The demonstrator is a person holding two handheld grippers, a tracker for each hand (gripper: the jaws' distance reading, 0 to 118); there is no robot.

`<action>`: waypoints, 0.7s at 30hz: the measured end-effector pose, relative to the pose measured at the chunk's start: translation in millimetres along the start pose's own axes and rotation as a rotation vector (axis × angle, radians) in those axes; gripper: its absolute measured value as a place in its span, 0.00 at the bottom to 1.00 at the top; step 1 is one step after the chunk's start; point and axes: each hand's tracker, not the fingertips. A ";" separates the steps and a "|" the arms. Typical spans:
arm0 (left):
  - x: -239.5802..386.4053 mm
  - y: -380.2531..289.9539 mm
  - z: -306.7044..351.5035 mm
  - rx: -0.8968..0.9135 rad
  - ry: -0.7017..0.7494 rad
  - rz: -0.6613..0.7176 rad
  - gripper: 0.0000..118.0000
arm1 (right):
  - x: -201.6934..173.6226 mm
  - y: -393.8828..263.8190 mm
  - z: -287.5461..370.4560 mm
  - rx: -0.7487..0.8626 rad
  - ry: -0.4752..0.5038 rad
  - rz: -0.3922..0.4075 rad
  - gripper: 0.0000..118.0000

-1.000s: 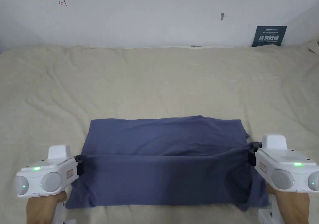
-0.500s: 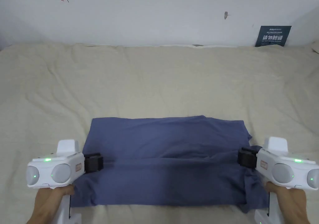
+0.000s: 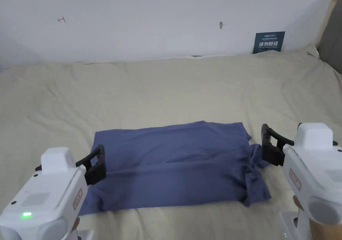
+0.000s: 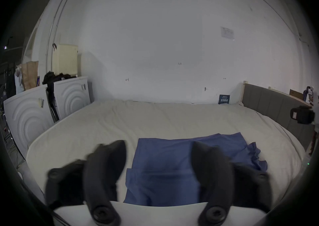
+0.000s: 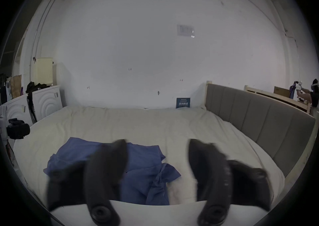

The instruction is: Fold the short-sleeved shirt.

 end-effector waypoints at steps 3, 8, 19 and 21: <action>5.4 -16.3 16.5 -0.019 -0.001 0.004 0.00 | 4.2 -11.9 13.4 0.006 -0.011 0.020 0.01; 0.5 -40.0 20.0 -0.099 -0.017 0.039 0.00 | -2.6 -34.6 31.5 -0.019 -0.020 0.037 0.01; -48.0 -46.8 -49.5 -0.298 0.005 0.082 0.04 | -14.3 -25.8 26.5 -0.035 -0.005 0.037 0.01; -60.0 -54.8 -71.5 -0.405 0.031 0.110 0.25 | -13.9 -24.5 22.2 -0.036 -0.004 0.038 0.01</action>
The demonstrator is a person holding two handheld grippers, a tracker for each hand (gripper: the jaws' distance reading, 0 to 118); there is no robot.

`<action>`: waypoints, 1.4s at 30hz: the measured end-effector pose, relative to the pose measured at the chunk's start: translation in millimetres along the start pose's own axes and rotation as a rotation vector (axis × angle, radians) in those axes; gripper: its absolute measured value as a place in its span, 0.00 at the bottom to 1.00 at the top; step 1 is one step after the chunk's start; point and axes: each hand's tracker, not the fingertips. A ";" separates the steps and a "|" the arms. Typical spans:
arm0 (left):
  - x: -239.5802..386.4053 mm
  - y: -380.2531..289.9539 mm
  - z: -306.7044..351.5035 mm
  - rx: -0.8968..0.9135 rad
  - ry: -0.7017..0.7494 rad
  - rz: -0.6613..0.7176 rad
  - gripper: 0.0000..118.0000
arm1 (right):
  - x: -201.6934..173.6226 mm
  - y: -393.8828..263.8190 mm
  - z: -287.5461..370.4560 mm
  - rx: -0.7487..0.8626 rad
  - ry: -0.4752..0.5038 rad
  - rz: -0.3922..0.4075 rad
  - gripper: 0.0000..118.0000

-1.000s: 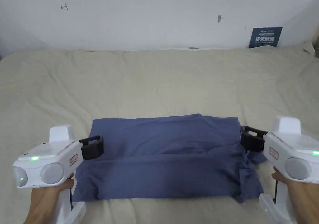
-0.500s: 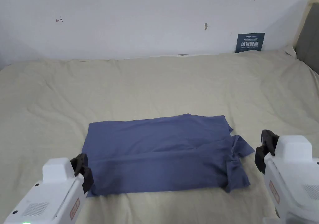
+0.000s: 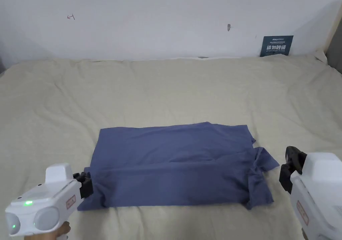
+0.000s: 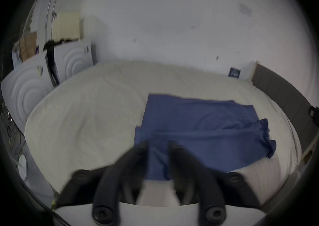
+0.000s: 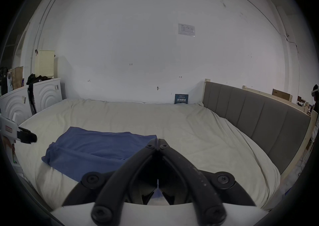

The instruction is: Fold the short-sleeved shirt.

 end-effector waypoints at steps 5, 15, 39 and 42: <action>-23.4 -8.0 -51.4 -0.226 0.044 0.078 1.00 | 0.0 -2.0 -8.9 -0.017 -0.001 -0.003 0.01; -13.7 -36.0 -72.6 -0.272 0.046 -0.003 0.08 | 18.2 -35.3 -53.5 -0.200 -0.001 -0.036 0.09; -22.8 -25.5 -31.7 -0.203 -0.001 0.034 0.08 | 23.9 -92.2 -82.2 -0.535 0.089 -0.142 0.06; -31.7 -35.6 -17.7 -0.208 0.003 0.043 0.08 | 26.4 -91.7 -49.2 -0.516 0.096 -0.138 0.06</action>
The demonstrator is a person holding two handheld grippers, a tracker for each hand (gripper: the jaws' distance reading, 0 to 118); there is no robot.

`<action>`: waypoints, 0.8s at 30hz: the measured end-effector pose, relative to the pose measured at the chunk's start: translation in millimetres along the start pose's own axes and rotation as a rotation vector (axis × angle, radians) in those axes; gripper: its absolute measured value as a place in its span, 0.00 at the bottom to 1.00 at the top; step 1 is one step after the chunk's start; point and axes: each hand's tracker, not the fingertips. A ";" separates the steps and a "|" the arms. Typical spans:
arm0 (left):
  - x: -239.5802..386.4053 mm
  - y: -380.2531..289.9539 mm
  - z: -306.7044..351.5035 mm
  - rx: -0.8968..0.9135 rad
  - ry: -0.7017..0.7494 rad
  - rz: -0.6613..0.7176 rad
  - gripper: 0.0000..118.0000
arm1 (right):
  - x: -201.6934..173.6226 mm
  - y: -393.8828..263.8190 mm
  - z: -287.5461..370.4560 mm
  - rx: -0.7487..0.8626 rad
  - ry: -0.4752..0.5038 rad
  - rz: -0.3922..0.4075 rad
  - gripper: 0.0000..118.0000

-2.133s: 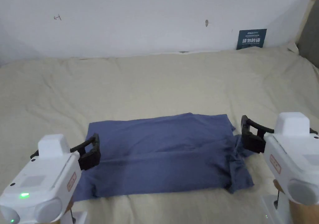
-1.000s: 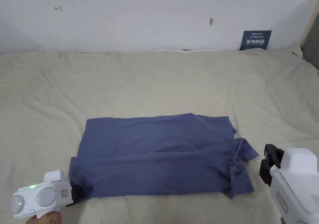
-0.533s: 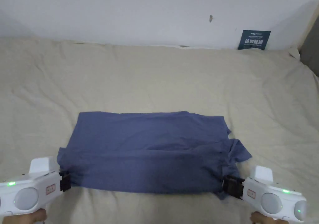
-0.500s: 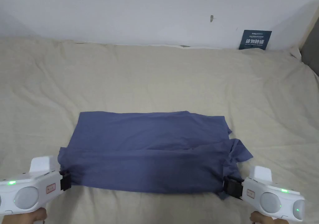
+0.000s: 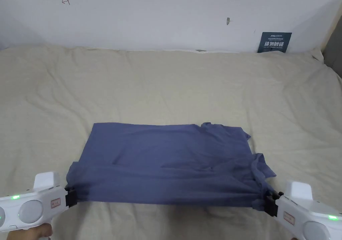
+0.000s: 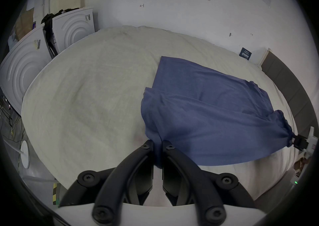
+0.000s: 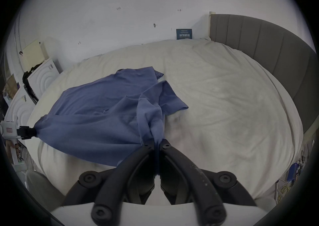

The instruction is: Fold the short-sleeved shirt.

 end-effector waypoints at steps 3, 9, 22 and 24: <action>-10.1 -16.3 10.5 -0.028 0.002 0.011 0.08 | -0.2 -22.3 16.7 -0.020 0.009 0.006 0.06; -20.9 -58.6 3.6 -0.150 0.027 0.022 0.08 | 5.7 -72.6 -7.4 -0.170 -0.018 -0.036 0.06; 10.3 -14.5 56.6 0.070 -0.027 0.062 0.98 | -10.0 1.2 46.2 0.086 -0.031 -0.027 0.94; 22.3 4.4 81.0 0.171 -0.052 0.050 0.98 | -18.2 25.1 67.5 0.209 -0.018 -0.003 0.95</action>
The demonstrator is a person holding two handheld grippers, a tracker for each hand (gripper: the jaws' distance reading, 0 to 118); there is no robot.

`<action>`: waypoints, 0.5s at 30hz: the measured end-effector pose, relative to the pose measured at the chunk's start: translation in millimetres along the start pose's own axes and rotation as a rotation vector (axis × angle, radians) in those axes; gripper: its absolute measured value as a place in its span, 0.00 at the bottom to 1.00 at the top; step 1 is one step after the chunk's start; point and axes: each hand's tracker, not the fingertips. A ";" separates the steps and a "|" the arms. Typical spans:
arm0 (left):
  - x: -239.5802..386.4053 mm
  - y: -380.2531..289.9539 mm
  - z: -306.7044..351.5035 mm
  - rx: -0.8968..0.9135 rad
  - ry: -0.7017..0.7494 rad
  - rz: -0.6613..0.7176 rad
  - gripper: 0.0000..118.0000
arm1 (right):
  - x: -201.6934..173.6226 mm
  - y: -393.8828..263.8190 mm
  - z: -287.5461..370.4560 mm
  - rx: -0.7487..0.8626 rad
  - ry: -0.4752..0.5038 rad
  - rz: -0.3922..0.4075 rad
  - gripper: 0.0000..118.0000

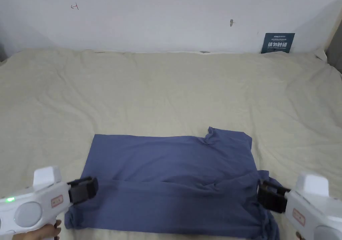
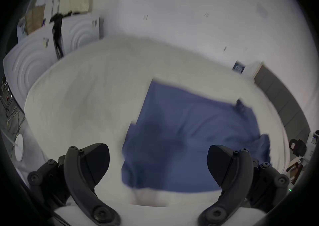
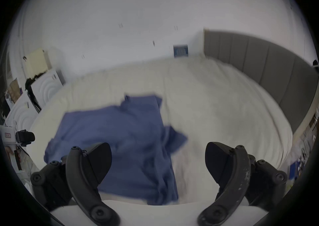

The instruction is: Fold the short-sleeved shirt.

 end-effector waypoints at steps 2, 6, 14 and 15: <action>13.7 16.8 14.2 0.098 -0.053 0.014 0.98 | -1.1 22.8 7.5 0.097 0.001 0.031 0.95; 49.1 48.9 50.2 0.320 -0.075 -0.030 0.98 | -13.1 51.9 24.7 0.268 0.007 0.073 0.95; 83.7 52.2 60.8 0.502 -0.093 -0.095 0.01 | -37.5 59.3 31.3 0.406 -0.036 0.112 0.02; 84.8 51.9 56.6 0.494 -0.092 -0.103 0.01 | -37.9 58.4 29.1 0.411 -0.038 0.105 0.02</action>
